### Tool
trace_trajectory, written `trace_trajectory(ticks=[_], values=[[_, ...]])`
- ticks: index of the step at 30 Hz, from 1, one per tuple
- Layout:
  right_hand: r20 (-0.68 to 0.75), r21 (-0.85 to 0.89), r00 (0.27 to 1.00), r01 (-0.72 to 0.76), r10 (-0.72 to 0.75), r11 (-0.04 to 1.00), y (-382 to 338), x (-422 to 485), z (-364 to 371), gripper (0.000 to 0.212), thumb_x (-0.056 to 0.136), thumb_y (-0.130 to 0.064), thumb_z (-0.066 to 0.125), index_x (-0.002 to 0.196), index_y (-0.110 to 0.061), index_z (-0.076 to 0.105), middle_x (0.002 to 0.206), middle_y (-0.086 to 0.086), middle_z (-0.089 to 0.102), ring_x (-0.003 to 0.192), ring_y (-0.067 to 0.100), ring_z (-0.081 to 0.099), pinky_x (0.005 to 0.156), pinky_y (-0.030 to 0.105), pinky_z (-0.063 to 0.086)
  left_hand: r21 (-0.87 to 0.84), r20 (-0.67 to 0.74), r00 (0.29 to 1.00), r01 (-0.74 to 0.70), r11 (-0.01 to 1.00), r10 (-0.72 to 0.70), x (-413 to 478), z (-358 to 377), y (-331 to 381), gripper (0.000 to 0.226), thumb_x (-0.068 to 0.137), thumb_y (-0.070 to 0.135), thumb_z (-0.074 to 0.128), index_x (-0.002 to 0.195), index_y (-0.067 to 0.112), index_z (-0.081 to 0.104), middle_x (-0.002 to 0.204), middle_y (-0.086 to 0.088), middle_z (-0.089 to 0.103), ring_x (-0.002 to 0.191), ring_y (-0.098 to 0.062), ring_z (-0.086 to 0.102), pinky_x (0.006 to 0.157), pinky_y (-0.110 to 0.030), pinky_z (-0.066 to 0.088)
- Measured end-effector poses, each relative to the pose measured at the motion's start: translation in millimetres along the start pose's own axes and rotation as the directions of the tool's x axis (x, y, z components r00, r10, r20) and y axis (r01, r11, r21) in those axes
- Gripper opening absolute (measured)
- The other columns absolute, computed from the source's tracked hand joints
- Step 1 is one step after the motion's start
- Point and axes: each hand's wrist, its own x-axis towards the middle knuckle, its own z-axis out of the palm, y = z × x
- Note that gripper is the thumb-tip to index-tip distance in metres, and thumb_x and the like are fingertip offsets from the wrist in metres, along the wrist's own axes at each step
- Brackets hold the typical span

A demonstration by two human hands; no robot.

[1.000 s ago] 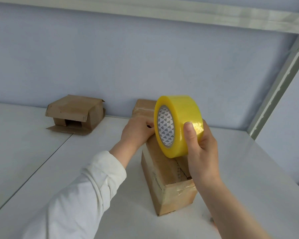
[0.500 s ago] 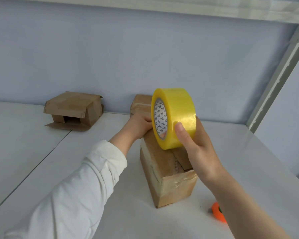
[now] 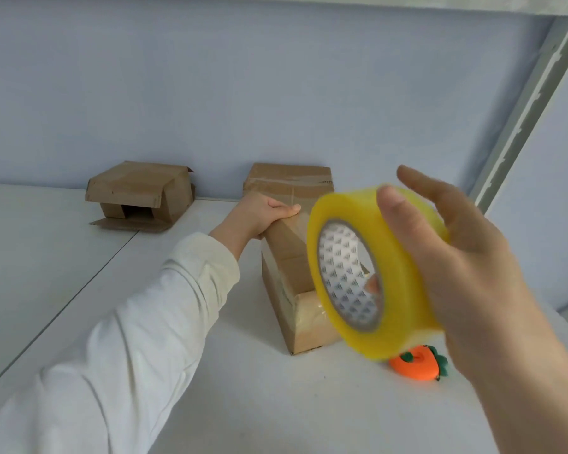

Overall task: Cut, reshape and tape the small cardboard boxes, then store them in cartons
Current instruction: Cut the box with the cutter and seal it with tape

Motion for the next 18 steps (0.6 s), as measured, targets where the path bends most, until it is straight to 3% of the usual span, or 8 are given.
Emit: trace_trajectory(ticks=[4,7,12,14,15,17,18], values=[[0.019,-0.057,0.998,-0.052,0.053,0.997,4.6,-26.3,-5.4,0.058,0.046,-0.077,0.054,0.1,-0.057,0.057,0.083,-0.025,0.067,0.071,0.002,0.066,0.066,0.035,0.054,-0.007,0.01,1.0,-0.011,1.0,0.011,-2.0,0.7,-1.9,0.023,0.082,0.044,0.066,0.088,0.023,0.072,0.077,-0.001,0.067,0.078,-0.019,0.061,0.084,-0.039,0.053],[0.034,-0.096,0.994,-0.104,0.108,0.99,10.1,-37.5,-9.1,0.059,0.047,-0.084,0.063,0.099,-0.056,0.057,0.081,-0.029,0.065,0.072,-0.003,0.064,0.063,0.028,0.05,0.011,0.006,1.0,-0.029,1.0,0.029,-4.0,1.9,-2.8,0.019,0.083,0.044,0.064,0.08,0.026,0.07,0.079,-0.003,0.068,0.077,-0.018,0.061,0.083,-0.038,0.053],[0.045,-0.17,0.979,-0.19,0.2,0.967,26.2,-51.1,-6.5,0.054,0.044,-0.072,0.045,0.093,-0.054,0.058,0.073,-0.029,0.065,0.069,-0.002,0.063,0.065,0.027,0.05,0.028,-0.029,0.993,-0.11,0.993,0.111,-4.9,5.0,-4.4,0.028,0.087,0.038,0.061,0.095,0.014,0.073,0.078,0.003,0.068,0.07,-0.007,0.06,0.067,-0.021,0.048],[0.052,-0.173,0.979,-0.186,0.198,0.967,27.8,-52.2,-4.0,0.055,0.044,-0.072,0.044,0.094,-0.054,0.057,0.073,-0.028,0.065,0.068,-0.001,0.064,0.065,0.028,0.051,0.108,-0.079,0.971,-0.217,0.97,0.226,-5.5,6.5,-7.1,0.028,0.09,0.034,0.059,0.103,0.014,0.072,0.101,-0.002,0.07,0.089,-0.009,0.063,0.076,-0.019,0.045],[0.057,-0.172,0.978,-0.186,0.199,0.967,27.7,-52.1,-3.6,0.056,0.043,-0.073,0.044,0.094,-0.054,0.057,0.073,-0.028,0.065,0.068,0.0,0.064,0.065,0.029,0.051,0.16,-0.086,0.946,-0.297,0.942,0.313,-9.3,5.4,-7.9,0.028,0.091,0.034,0.056,0.108,0.017,0.07,0.119,-0.001,0.064,0.108,-0.009,0.058,0.089,-0.019,0.041],[0.048,-0.171,0.978,-0.191,0.202,0.967,27.0,-51.5,-5.2,0.057,0.042,-0.074,0.043,0.094,-0.055,0.057,0.074,-0.029,0.064,0.068,-0.001,0.063,0.064,0.028,0.051,0.276,0.051,0.853,-0.512,0.813,0.52,-23.3,1.8,-10.7,0.04,0.091,0.049,0.047,0.117,0.024,0.063,0.142,0.004,0.044,0.135,-0.01,0.034,0.112,-0.031,0.022],[0.043,-0.169,0.978,-0.193,0.203,0.967,27.0,-50.9,-6.7,0.056,0.041,-0.074,0.043,0.093,-0.056,0.056,0.075,-0.029,0.064,0.068,-0.002,0.063,0.063,0.028,0.051,0.321,0.179,0.785,-0.616,0.719,0.593,-32.5,0.9,-13.5,0.056,0.086,0.063,0.039,0.124,0.027,0.057,0.147,0.007,0.036,0.14,-0.01,0.022,0.116,-0.037,0.011]])
